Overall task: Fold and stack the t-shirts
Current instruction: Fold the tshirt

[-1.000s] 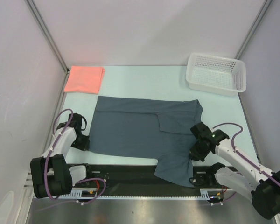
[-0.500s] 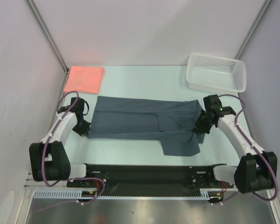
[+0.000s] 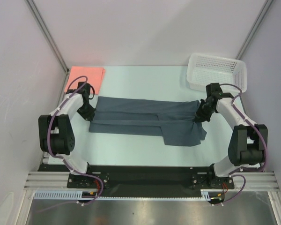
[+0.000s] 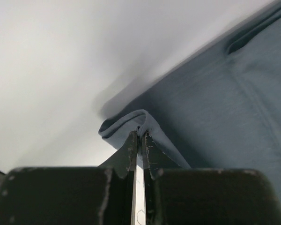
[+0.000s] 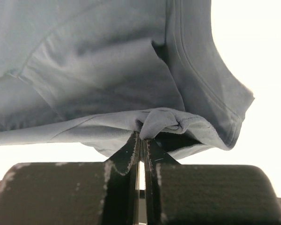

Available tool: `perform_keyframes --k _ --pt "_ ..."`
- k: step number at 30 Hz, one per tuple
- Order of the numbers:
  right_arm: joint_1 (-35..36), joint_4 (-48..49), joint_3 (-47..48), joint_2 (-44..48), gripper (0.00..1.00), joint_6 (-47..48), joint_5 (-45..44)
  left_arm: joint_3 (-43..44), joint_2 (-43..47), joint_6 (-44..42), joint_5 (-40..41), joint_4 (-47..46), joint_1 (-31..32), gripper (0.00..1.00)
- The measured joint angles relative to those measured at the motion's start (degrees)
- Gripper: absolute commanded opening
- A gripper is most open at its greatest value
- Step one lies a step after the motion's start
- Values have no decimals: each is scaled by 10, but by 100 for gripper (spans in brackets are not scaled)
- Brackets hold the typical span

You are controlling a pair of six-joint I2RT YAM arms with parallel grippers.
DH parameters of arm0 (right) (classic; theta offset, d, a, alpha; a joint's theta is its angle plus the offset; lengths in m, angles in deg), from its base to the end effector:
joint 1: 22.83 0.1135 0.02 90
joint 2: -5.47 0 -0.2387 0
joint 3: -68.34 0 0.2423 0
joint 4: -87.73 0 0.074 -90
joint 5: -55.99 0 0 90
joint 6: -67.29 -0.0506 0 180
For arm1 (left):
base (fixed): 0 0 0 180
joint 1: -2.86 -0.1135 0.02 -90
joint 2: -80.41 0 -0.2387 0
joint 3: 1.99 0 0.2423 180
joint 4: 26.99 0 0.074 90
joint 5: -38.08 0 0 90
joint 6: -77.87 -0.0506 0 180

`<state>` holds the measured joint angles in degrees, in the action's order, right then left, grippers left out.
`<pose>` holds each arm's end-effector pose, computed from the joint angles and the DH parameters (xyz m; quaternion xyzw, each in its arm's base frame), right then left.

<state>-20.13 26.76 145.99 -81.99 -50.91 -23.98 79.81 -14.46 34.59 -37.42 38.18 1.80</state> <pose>0.2882 0.0224 0.1938 0.2025 0.9612 0.1274 0.1373 0.3011 0.0182 0.1761 -0.4115 0.8970 0.0763 0.1424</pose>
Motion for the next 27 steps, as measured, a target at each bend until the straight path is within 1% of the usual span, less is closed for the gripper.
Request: perform_keyframes --k 6,13,27 --pt "-6 5 37 -42 0 7 7 63 -63 -9 -2 -3 5 0" --pt "-11 14 41 -79 0 9 10 119 -114 -9 -13 5 5 0" --pt "-18 32 47 -115 1 9 15 130 -149 -9 -14 7 6 0"
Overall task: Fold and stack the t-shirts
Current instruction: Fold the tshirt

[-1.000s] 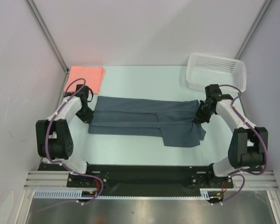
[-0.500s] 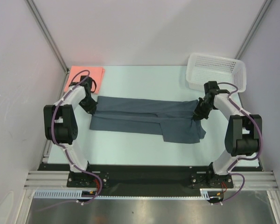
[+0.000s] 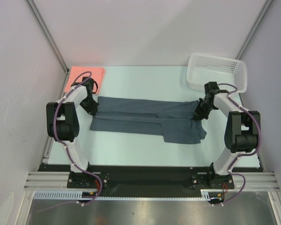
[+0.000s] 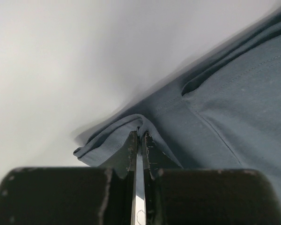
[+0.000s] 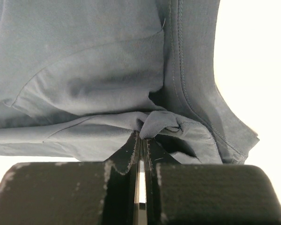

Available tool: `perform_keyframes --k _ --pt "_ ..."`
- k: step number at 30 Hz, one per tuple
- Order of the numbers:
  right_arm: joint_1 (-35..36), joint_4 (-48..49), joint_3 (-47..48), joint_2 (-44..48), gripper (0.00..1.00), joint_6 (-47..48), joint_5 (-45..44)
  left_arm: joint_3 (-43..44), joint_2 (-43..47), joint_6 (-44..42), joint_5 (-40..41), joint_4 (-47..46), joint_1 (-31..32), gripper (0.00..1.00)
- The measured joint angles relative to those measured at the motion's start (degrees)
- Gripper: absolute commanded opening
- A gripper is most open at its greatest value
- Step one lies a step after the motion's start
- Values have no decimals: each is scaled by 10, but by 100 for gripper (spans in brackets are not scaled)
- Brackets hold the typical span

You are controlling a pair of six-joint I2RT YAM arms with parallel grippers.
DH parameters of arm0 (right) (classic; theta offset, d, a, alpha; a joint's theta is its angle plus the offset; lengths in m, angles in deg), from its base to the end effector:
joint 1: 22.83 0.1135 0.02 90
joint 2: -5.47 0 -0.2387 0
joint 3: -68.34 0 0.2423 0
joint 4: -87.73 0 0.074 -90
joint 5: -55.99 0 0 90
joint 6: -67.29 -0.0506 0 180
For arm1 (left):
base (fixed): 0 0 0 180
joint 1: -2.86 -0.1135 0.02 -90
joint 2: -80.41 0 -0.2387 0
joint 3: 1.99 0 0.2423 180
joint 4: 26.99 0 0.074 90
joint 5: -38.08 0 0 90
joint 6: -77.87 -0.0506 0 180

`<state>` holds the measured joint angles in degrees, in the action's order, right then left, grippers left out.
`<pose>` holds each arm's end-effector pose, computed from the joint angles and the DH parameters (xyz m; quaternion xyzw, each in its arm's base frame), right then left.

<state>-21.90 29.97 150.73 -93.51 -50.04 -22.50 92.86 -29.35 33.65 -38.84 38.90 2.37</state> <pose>0.3226 0.0153 0.1611 0.2118 0.9628 0.1294 0.1071 0.3544 0.0145 0.1541 -0.3975 0.9071 0.0741 0.1172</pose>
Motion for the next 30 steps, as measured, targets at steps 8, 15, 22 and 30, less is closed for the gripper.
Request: perform_keyframes --k 8,15,22,30 --pt "-15 10 69 -64 40 1 3 40 -20 -25 -1 -2 0 52" --pt "-23 -38 141 -73 67 31 -43 73 -13 -56 2 5 0 84" --pt "47 -45 152 64 40 42 -97 -44 188 -96 26 -18 13 58" --pt "318 94 81 -8 22 -104 -84 -202 303 -149 -89 -167 57 22"
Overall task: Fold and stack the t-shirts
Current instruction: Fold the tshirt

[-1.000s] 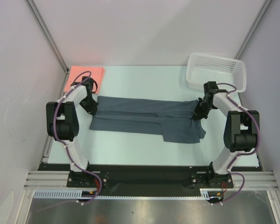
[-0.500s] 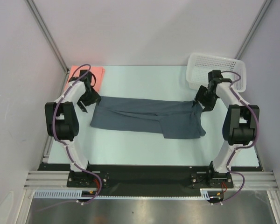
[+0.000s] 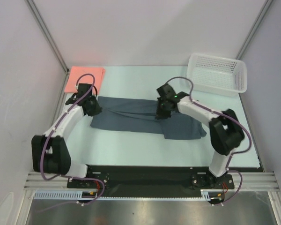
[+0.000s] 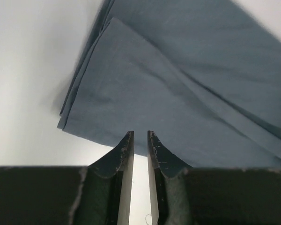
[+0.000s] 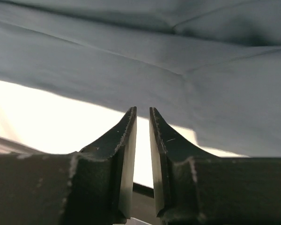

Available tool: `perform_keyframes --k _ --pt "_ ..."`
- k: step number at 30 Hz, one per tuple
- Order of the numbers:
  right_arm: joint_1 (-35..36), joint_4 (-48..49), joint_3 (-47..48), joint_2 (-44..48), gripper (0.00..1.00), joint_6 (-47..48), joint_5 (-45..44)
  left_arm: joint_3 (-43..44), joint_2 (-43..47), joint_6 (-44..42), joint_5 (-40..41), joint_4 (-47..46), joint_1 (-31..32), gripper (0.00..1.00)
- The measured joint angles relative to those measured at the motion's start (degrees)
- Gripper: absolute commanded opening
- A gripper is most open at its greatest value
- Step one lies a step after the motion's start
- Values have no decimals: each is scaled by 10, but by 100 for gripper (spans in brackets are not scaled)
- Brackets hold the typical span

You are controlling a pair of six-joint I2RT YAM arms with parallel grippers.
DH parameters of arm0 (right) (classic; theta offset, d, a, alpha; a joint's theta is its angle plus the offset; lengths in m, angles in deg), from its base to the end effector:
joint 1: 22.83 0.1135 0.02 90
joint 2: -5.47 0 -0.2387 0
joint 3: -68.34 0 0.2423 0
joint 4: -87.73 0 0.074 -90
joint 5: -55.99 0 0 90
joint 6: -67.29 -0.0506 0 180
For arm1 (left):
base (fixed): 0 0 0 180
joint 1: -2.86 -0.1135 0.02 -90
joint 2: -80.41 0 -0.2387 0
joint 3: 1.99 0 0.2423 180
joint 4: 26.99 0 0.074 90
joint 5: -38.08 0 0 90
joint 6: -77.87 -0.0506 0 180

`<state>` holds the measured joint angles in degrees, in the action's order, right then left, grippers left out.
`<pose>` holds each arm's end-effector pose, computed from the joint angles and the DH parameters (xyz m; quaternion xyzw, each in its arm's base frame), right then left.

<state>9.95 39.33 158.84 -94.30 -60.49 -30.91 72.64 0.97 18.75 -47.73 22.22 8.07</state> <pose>0.3064 0.2006 0.2045 0.0344 0.9595 0.1819 0.2122 0.2900 -0.0227 0.2271 -0.2222 0.9242 -0.0625 0.3042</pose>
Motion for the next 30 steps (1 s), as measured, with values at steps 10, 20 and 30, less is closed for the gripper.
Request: perform_keyframes --k 10,20,30 --pt "64 5 18 -111 23 -58 -28 -35 -104 -10 -47 -41 -99 20" --pt "69 6 60 -143 23 -77 -57 -82 -109 -9 -46 -76 -103 21" --pt "68 3 78 -165 23 -94 -88 -97 -120 2 -24 -76 -114 20"
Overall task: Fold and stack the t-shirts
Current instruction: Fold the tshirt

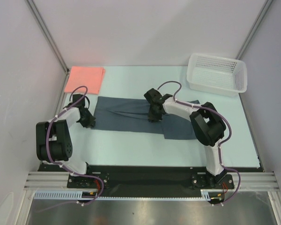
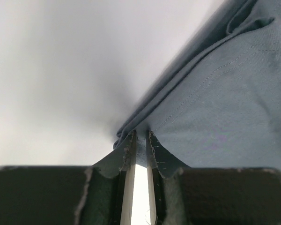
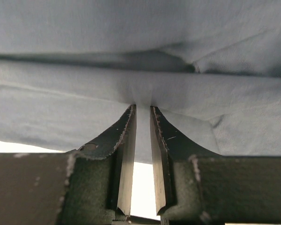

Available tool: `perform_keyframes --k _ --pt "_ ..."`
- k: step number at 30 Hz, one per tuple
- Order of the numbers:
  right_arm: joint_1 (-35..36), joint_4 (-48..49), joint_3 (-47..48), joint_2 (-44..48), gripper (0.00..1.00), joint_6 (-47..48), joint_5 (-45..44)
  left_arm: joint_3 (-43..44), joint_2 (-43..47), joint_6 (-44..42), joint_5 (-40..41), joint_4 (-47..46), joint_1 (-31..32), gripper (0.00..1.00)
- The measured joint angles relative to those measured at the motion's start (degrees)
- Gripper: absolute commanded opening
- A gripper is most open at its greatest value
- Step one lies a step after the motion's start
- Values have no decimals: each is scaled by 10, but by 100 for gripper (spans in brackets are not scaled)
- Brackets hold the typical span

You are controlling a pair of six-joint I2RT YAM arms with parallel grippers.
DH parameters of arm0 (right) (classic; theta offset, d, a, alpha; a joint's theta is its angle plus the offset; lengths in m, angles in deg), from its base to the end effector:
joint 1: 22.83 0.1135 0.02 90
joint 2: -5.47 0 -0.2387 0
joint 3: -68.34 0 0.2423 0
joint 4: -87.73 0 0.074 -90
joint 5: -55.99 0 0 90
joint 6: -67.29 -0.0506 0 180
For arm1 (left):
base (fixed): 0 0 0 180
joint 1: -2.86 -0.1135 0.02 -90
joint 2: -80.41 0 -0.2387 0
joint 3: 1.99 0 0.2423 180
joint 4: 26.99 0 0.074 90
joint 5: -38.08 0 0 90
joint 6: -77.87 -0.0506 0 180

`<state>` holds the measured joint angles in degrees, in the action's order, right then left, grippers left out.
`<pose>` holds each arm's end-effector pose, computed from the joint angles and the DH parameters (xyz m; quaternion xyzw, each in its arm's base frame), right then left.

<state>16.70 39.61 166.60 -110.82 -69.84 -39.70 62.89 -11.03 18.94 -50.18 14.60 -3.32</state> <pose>0.3167 0.2548 0.1388 0.0750 0.9744 0.1063 0.1834 0.2872 0.0326 0.1282 -0.3163 0.9294 -0.0263 0.1883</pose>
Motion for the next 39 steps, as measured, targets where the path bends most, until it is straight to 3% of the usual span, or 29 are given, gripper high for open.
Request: perform_keyframes --k 10,16,17,19,20,23,25,29,34,37,39 --pt "-12 -12 94 -51 26 7 -64 -5 3 8 6 -3 -5 18" --pt "-52 -51 173 -52 37 50 -68 -24 30 7 23 3 -7 20" --pt "-57 -58 168 -38 43 63 -67 -30 41 4 29 6 -8 21" --pt "-64 -61 125 6 52 83 -54 -40 68 3 40 21 -11 24" --pt "-68 -69 93 39 62 93 -44 -44 85 2 42 30 -13 27" --pt "-88 -79 -36 168 70 116 -6 -47 143 -2 42 45 -10 32" --pt "-121 -79 -137 269 71 122 25 -47 182 -3 40 50 -1 39" --pt "-232 -104 -304 467 73 120 68 -47 246 -7 13 49 54 42" --pt "-328 -128 -419 575 69 120 131 -87 260 17 -110 -36 202 51" --pt "-407 -130 -453 581 66 127 175 -121 241 62 -171 -120 303 52" --pt "-432 -128 -456 572 71 131 198 -116 198 87 -189 -174 371 52"
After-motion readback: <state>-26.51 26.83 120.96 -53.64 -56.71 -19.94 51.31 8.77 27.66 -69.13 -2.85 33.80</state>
